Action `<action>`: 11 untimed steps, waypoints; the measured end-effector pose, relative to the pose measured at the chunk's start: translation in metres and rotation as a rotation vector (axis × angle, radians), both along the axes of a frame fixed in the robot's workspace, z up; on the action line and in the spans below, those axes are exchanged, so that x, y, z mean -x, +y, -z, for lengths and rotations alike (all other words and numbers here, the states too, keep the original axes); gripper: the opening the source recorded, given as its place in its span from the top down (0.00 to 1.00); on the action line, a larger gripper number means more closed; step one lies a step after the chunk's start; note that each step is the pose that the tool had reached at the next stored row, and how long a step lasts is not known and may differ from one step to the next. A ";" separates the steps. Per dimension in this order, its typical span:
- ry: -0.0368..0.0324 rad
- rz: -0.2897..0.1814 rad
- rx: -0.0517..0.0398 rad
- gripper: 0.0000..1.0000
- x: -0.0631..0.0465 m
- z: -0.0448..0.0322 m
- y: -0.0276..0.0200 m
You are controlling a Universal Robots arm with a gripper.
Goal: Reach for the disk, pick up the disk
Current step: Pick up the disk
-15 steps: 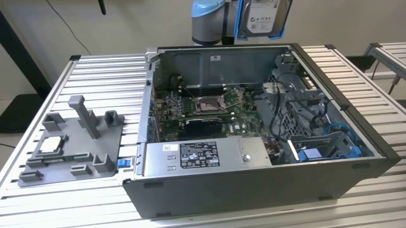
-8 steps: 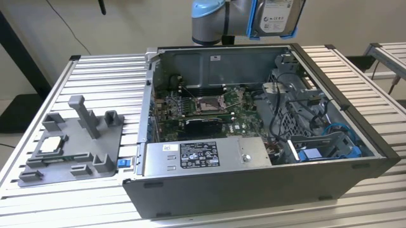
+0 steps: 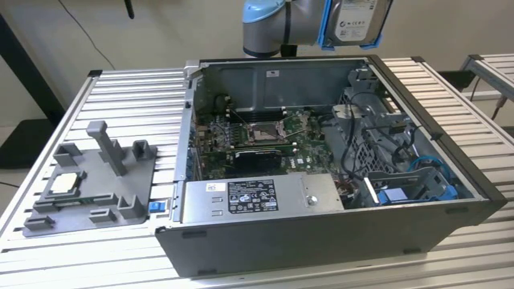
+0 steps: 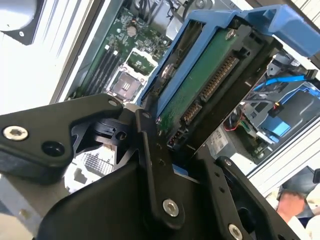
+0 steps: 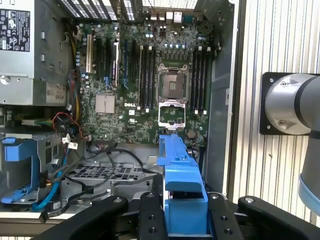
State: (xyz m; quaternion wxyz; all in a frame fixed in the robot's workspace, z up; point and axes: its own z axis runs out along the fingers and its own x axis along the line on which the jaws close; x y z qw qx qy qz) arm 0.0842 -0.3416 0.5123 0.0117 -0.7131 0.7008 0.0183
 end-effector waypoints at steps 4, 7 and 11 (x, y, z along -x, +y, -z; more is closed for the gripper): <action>0.0000 0.000 0.0000 1.00 0.000 0.0000 0.0000; 0.0000 0.000 0.0000 1.00 0.000 0.0000 -0.0002; 0.0000 0.000 0.0000 1.00 0.000 0.0000 -0.0032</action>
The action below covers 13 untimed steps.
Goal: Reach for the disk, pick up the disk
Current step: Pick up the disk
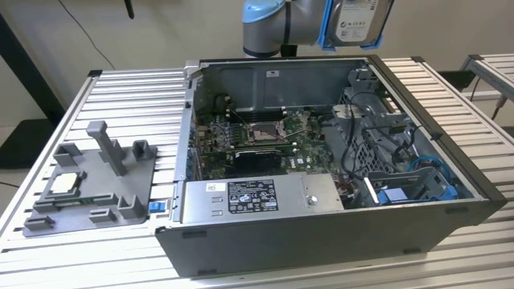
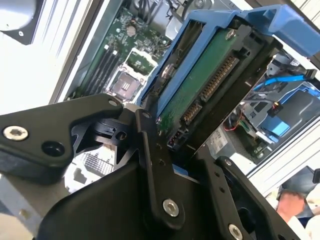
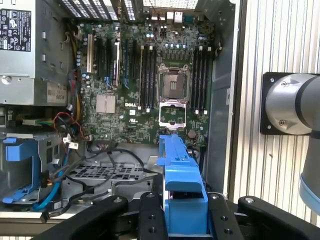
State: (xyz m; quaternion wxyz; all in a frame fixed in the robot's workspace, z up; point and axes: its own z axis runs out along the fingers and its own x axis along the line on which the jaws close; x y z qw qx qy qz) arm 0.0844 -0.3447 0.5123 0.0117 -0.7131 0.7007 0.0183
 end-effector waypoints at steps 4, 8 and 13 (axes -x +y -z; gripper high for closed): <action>0.0000 0.000 0.0000 1.00 0.000 0.0000 -0.0055; 0.0005 0.000 0.0000 1.00 0.000 0.0000 -0.0118; 0.0021 0.000 0.0000 1.00 0.000 0.0000 -0.0199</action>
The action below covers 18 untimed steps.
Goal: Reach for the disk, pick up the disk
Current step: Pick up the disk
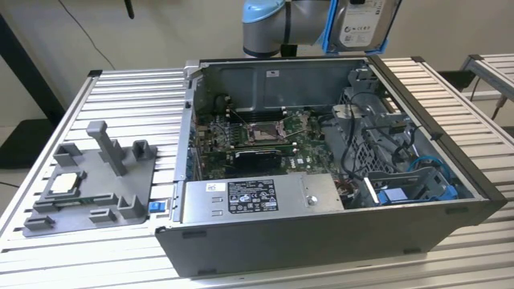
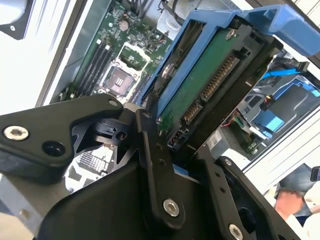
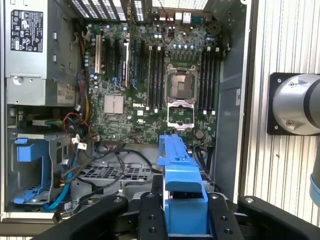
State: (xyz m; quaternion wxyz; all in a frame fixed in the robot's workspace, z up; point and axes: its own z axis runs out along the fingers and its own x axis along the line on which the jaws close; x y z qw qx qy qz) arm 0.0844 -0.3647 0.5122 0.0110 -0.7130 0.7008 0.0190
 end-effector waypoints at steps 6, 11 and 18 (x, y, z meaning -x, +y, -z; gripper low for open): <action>0.0015 0.000 0.0001 1.00 0.000 0.0000 -0.0102; 0.0027 0.000 0.0001 1.00 0.000 0.0000 -0.0198; 0.0027 0.000 -0.0001 1.00 0.000 0.0000 -0.0374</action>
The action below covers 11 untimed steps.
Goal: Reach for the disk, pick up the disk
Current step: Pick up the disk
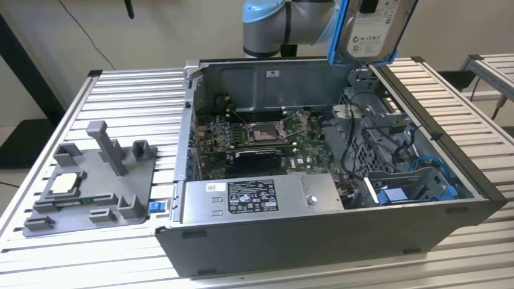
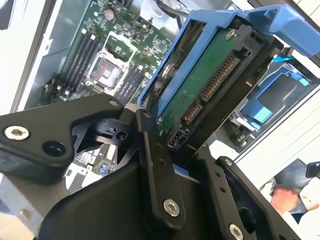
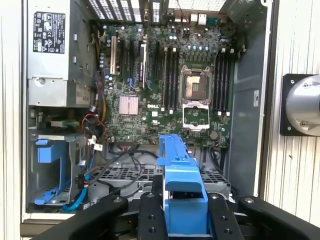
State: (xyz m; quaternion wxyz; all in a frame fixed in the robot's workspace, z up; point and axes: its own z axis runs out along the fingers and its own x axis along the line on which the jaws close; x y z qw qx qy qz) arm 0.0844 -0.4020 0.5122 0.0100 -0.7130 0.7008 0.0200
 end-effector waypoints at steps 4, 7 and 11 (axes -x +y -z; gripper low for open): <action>0.0000 0.000 -0.0001 1.00 0.000 0.0000 -0.0125; 0.0000 0.000 -0.0003 1.00 0.000 0.0000 -0.0233; 0.0000 0.000 -0.0007 1.00 0.000 0.0000 -0.0369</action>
